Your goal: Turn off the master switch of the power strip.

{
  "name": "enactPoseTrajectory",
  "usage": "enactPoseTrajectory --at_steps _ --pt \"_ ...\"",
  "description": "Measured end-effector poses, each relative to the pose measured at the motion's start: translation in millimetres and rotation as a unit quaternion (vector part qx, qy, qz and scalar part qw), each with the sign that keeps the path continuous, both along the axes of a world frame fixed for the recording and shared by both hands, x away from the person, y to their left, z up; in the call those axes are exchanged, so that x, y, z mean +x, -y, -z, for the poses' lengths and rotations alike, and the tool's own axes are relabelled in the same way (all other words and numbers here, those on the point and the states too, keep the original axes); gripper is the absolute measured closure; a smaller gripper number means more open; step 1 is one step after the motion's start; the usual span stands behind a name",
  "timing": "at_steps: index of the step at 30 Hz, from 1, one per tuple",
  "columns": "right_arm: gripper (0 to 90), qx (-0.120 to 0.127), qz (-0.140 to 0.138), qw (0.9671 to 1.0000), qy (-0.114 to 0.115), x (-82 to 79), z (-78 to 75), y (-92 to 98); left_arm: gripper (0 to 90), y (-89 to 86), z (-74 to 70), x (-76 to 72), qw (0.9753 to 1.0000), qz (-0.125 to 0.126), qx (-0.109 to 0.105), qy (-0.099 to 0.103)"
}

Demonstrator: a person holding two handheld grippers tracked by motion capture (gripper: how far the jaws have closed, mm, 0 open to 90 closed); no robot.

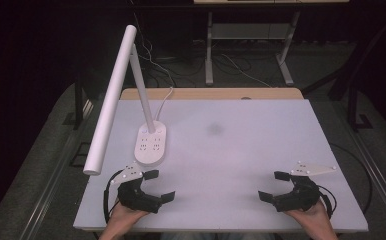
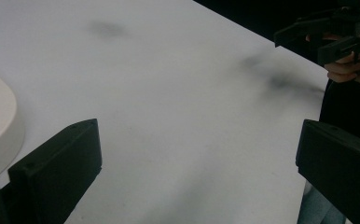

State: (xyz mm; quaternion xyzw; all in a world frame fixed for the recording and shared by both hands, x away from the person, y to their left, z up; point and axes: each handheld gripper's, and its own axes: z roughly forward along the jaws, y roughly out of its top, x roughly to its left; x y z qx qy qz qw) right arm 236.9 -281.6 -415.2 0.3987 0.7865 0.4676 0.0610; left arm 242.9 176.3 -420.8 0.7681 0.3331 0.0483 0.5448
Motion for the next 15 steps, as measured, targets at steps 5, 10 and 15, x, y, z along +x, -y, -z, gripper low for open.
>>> enactPoseTrajectory --at_steps 5,10,15 --pt "0.1 -0.001 0.003 1.0 0.003 -0.6 -0.6 2.3 0.0 -2.1 -1.8 1.2 1.0 -0.001 0.003 -0.005" --pt "0.1 -0.001 0.006 1.0 0.002 -0.9 -1.3 3.8 0.0 -6.2 -6.2 1.8 1.0 0.003 0.004 -0.009" --pt "0.1 -0.004 0.003 1.0 0.001 -0.7 -0.6 3.1 0.0 -8.8 -10.9 4.2 0.9999 0.002 0.008 -0.012"
